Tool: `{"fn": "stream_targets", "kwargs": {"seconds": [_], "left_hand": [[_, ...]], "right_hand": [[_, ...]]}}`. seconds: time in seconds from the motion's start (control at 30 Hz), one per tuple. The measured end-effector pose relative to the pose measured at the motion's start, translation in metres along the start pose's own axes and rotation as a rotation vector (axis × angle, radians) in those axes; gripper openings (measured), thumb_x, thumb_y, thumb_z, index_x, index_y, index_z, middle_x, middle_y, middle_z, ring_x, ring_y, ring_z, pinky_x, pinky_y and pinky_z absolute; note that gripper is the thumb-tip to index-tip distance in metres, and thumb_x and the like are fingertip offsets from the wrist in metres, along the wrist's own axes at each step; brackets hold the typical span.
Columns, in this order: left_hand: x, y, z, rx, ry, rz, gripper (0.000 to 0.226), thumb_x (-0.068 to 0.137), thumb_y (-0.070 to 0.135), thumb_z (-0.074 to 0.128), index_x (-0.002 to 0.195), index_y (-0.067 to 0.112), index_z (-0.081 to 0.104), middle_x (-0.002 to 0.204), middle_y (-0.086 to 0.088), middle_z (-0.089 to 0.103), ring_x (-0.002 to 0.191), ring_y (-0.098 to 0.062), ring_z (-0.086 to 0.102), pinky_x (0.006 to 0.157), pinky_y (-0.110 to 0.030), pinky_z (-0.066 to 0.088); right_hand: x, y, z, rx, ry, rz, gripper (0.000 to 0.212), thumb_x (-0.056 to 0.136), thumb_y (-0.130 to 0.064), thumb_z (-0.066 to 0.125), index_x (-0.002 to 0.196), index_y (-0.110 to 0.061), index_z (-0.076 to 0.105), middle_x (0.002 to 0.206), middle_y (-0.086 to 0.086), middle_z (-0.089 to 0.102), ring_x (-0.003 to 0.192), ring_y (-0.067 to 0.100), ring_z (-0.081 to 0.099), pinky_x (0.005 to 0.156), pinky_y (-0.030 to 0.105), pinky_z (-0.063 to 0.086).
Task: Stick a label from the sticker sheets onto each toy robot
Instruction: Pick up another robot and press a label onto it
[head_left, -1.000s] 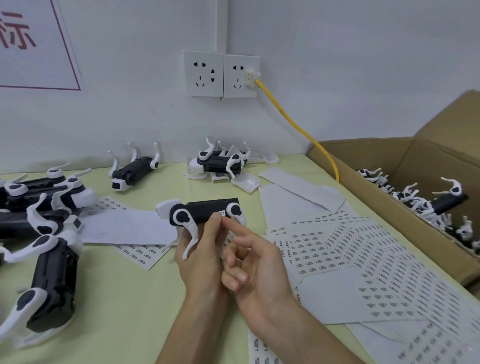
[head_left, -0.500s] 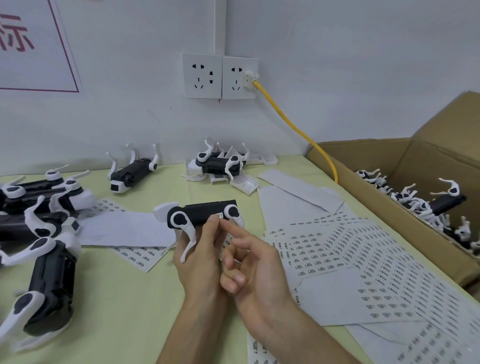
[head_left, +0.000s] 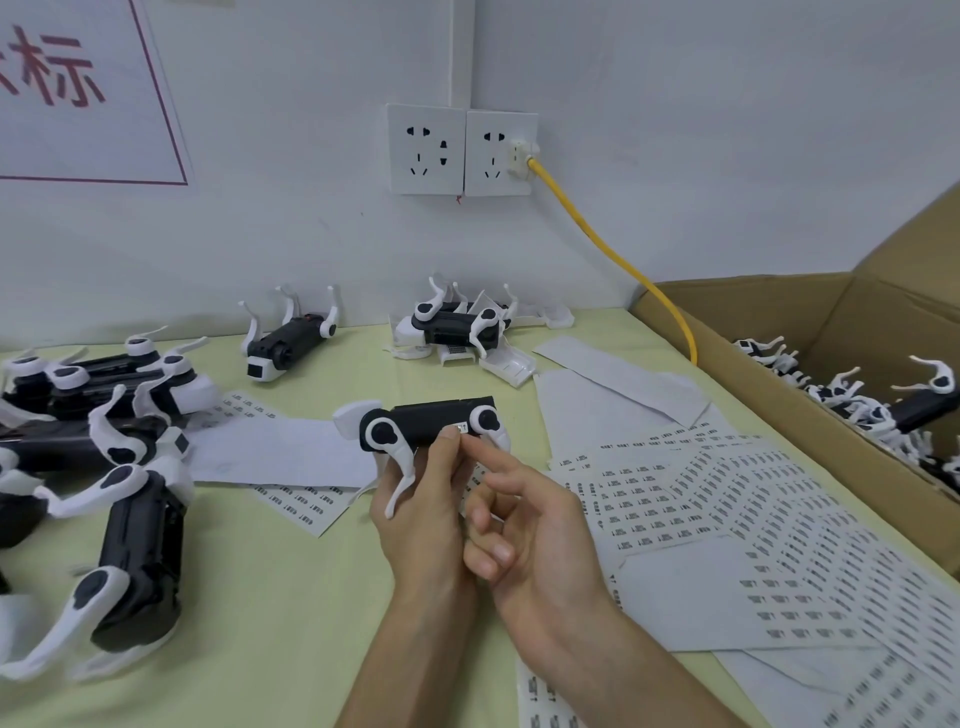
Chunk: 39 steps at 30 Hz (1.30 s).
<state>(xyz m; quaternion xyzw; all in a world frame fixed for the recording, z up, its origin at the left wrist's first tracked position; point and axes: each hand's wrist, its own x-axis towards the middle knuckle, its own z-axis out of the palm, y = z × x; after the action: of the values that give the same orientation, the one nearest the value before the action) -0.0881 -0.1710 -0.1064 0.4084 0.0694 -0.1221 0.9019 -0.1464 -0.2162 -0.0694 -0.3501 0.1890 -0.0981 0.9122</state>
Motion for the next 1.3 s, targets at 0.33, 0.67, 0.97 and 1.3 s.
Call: {"fn": "stream_targets", "kwargs": {"seconds": [0.33, 0.67, 0.97, 1.3], "left_hand": [[0.001, -0.002, 0.0, -0.001, 0.002, -0.007, 0.037, 0.087, 0.023, 0.082, 0.061, 0.024, 0.056, 0.065, 0.0, 0.059, 0.052, -0.017, 0.058, 0.049, -0.027, 0.047], [0.003, -0.002, -0.001, 0.006, 0.001, -0.016, 0.027, 0.08, 0.026, 0.085, 0.069, 0.025, 0.06, 0.082, -0.007, 0.07, 0.078, -0.023, 0.071, 0.079, -0.04, 0.051], [0.005, -0.002, 0.0, -0.012, -0.054, 0.096, 0.024, 0.092, 0.009, 0.072, 0.115, 0.006, 0.07, 0.096, -0.008, 0.076, 0.095, -0.024, 0.075, 0.083, -0.029, 0.06], [0.005, -0.007, -0.001, 0.132, -0.096, 0.158, 0.024, 0.077, 0.037, 0.083, 0.096, 0.023, 0.081, 0.098, -0.007, 0.081, 0.097, -0.025, 0.078, 0.083, -0.036, 0.058]], "right_hand": [[0.0, 0.001, 0.0, -0.035, 0.033, -0.038, 0.037, 0.09, -0.004, 0.047, 0.112, -0.008, 0.077, 0.059, 0.006, 0.043, 0.038, 0.01, 0.027, 0.036, 0.022, 0.032], [-0.003, 0.001, 0.001, -0.118, 0.112, -0.164, 0.036, 0.088, 0.003, 0.045, 0.091, -0.007, 0.079, 0.057, 0.008, 0.042, 0.037, 0.012, 0.025, 0.037, 0.021, 0.031], [0.006, -0.017, -0.009, -0.444, 0.312, -0.487, 0.04, 0.091, -0.002, 0.053, 0.094, -0.031, 0.08, 0.09, -0.009, 0.07, 0.075, 0.003, 0.063, 0.074, 0.024, 0.048], [0.007, -0.014, -0.007, -0.507, 0.178, -0.493, 0.033, 0.091, -0.003, 0.059, 0.105, -0.027, 0.077, 0.104, -0.012, 0.077, 0.099, 0.004, 0.071, 0.079, 0.015, 0.052]]}}
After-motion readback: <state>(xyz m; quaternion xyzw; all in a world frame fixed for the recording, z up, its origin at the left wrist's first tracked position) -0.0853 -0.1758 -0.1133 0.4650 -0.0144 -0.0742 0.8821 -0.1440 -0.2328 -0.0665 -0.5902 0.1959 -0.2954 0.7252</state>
